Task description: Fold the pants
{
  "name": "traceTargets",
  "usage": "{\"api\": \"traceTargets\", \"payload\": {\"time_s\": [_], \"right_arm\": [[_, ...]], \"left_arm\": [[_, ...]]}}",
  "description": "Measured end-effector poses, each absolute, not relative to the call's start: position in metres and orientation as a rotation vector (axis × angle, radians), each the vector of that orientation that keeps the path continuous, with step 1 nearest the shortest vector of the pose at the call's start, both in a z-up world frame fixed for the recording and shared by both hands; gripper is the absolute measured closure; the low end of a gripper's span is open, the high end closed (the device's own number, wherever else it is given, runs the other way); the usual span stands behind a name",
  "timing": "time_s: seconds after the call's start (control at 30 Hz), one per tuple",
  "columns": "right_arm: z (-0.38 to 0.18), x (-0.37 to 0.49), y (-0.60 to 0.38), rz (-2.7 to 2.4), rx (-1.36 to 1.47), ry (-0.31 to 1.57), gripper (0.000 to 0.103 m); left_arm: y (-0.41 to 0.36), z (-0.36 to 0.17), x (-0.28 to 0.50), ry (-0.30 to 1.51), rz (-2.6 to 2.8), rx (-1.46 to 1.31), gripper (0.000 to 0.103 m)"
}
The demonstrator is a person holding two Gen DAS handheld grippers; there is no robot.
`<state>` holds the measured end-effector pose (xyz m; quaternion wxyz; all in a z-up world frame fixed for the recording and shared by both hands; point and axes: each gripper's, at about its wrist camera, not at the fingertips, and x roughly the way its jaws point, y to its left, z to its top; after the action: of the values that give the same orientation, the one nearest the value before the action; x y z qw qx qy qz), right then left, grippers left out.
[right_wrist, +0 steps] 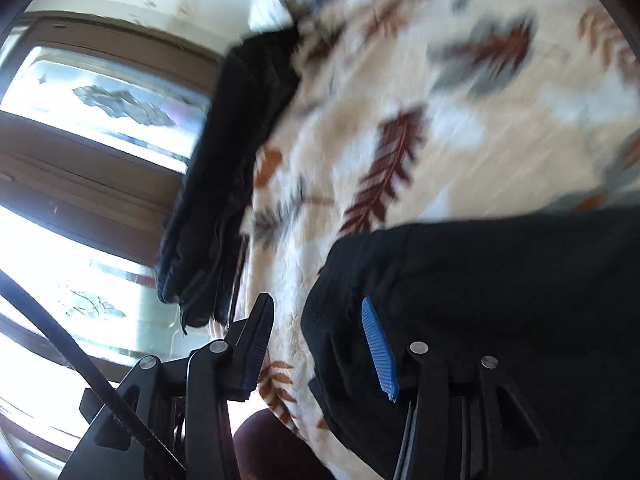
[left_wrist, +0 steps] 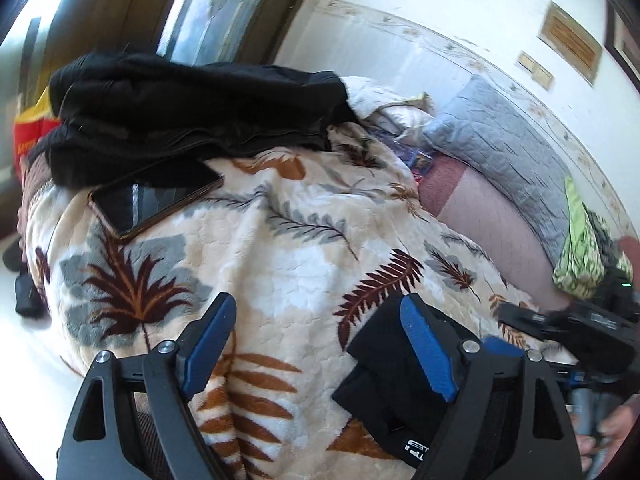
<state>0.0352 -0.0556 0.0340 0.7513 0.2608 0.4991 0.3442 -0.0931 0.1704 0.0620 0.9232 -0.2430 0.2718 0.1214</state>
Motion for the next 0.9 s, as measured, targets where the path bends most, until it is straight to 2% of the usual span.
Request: {"api": "traceTargets", "payload": {"time_s": [0.13,0.3,0.5,0.67,0.9], "right_arm": [[0.057,-0.012,-0.152,0.55,0.516,0.932,0.044],[0.054,-0.106,-0.294,0.169,0.611,0.777,0.044],[0.052,-0.197,-0.412,-0.248,0.645,0.622,0.04],[0.024,-0.209,-0.447,-0.276,0.723,0.647,0.04],[-0.004,-0.209,-0.441,-0.137,0.794,0.646,0.04]], "left_arm": [[0.153,0.059,-0.086,0.593,0.2,-0.437,0.018],[0.126,0.035,-0.065,0.749,0.13,-0.363,0.018],[0.08,0.039,-0.069,0.765,0.012,-0.263,0.018],[0.0,0.07,-0.069,0.769,-0.225,-0.154,0.017],[-0.145,0.092,-0.013,0.927,-0.628,-0.089,0.017]]}}
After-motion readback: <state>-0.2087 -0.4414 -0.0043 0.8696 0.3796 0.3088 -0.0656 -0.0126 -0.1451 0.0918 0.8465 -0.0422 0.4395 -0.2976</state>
